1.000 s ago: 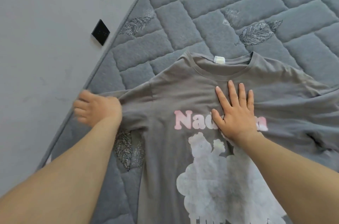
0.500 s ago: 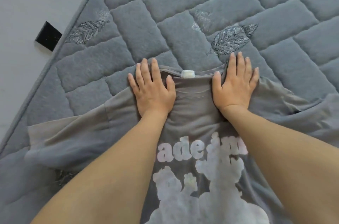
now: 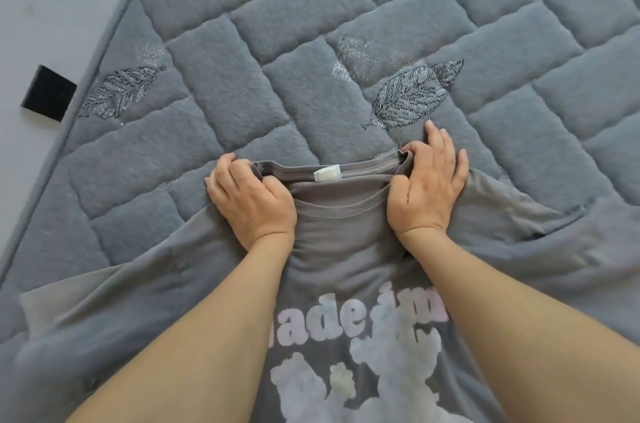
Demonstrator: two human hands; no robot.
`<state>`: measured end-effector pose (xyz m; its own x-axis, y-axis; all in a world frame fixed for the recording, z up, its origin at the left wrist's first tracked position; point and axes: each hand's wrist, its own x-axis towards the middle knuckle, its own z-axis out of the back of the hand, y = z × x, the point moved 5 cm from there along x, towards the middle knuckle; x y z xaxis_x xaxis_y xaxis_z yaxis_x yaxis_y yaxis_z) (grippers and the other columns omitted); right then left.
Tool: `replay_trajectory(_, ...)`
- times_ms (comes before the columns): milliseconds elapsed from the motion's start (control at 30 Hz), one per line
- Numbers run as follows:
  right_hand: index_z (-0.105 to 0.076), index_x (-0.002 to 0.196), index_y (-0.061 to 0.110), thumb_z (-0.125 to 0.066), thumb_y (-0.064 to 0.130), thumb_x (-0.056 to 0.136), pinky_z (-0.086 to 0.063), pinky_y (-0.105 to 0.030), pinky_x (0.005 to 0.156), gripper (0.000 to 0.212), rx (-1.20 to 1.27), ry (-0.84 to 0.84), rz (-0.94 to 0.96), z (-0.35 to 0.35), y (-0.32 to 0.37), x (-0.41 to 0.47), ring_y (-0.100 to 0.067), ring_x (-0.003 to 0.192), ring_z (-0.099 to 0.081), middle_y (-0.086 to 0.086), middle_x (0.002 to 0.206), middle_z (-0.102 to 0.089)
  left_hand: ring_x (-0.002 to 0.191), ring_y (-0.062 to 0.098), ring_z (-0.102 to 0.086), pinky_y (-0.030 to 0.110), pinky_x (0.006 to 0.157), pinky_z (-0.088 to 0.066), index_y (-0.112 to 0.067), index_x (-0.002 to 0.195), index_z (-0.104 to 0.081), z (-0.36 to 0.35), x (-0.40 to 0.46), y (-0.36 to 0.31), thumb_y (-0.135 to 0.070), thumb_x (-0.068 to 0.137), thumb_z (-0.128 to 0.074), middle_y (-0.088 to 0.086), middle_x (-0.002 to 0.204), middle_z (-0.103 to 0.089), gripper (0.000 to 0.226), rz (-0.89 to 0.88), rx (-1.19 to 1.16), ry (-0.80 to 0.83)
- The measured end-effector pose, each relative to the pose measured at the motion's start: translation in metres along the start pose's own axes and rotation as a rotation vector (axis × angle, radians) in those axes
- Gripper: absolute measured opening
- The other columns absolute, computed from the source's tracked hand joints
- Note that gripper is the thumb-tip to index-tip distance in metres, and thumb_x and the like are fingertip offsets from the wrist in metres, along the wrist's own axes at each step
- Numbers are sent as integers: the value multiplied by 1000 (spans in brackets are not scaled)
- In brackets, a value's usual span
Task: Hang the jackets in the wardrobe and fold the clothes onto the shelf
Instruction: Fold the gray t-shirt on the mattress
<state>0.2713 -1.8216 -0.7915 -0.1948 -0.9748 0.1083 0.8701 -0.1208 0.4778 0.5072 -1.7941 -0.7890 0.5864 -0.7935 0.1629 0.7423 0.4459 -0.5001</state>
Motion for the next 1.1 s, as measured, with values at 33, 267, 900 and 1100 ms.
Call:
replay_trajectory(33,-55,105,16,-41,24,67,-2,-46,121,41,9,-13,-1,0,-1,0,-23,147,-23,-3,155,-35,119,48,-47,55,113,-26,2,93,-58,0,-1,0,-4,76,-49,22,129,-55,20,-3,-1,-9)
replay_trajectory(267,-55,92,15,-46,13,74,-13,-40,117,20,85,-157,22,4,-3,0,-25,130,-43,-2,128,-57,111,43,-51,54,110,-29,2,91,-58,9,0,3,-5,70,-48,22,111,-59,24,-26,-144,-51)
replay_trajectory(900,-55,137,4,-45,11,82,-32,-61,108,56,-310,14,200,58,-60,-179,-38,106,-45,-19,94,-51,150,31,-19,56,121,-8,-20,128,-50,66,-159,80,-29,92,-38,2,159,-32,40,-337,223,360)
replay_trajectory(1100,-56,139,14,-41,18,85,-29,-60,110,56,-271,-18,217,57,-61,-174,-34,107,-42,-22,105,-53,150,31,-19,57,120,-8,-22,144,-42,63,-158,79,-31,88,-38,3,161,-28,57,-322,293,352)
